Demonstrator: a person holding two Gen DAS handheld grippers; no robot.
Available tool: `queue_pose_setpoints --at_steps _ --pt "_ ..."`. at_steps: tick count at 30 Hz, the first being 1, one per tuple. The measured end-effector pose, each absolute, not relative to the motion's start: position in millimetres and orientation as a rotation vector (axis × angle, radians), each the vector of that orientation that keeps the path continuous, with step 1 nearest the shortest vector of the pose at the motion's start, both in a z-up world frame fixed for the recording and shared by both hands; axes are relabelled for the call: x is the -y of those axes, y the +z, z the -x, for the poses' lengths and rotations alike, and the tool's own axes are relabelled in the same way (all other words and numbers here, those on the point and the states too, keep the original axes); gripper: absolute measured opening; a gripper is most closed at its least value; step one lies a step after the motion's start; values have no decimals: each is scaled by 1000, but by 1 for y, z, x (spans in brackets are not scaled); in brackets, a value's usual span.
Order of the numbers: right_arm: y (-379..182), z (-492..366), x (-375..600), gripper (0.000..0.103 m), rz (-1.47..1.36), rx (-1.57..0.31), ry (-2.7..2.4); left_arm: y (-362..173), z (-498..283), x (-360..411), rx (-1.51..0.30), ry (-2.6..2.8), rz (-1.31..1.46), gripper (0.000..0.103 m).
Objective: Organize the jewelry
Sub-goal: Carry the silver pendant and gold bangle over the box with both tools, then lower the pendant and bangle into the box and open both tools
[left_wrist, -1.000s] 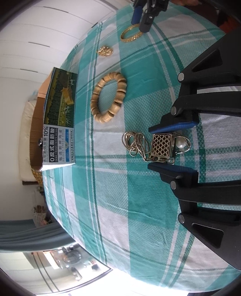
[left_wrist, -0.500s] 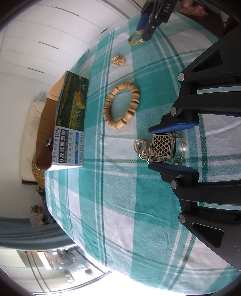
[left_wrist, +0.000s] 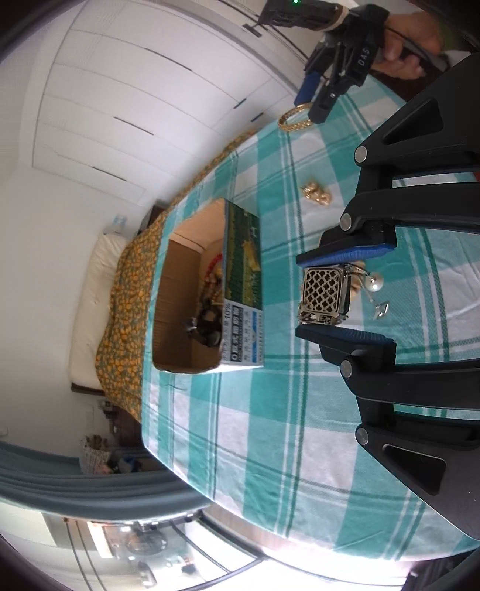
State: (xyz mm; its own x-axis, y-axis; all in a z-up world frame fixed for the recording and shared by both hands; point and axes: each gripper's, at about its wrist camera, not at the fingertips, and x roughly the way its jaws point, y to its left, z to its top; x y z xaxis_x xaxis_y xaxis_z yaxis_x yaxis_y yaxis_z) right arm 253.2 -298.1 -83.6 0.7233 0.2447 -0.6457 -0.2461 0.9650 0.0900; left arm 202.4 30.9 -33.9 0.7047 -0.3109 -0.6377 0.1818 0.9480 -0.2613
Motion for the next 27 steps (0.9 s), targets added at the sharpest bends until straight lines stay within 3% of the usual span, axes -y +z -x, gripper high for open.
queue_pose_setpoints --at_steps 7,13,27 --pt "-39 -300 292 69 -6 -662 343 20 -251 -34 -684 -303 170 30" --pt "-17 -372 281 69 -15 -654 372 36 -316 -26 -671 -302 155 30" --pt "-88 -515 246 69 109 -809 384 -33 -416 -13 -810 -254 121 31"
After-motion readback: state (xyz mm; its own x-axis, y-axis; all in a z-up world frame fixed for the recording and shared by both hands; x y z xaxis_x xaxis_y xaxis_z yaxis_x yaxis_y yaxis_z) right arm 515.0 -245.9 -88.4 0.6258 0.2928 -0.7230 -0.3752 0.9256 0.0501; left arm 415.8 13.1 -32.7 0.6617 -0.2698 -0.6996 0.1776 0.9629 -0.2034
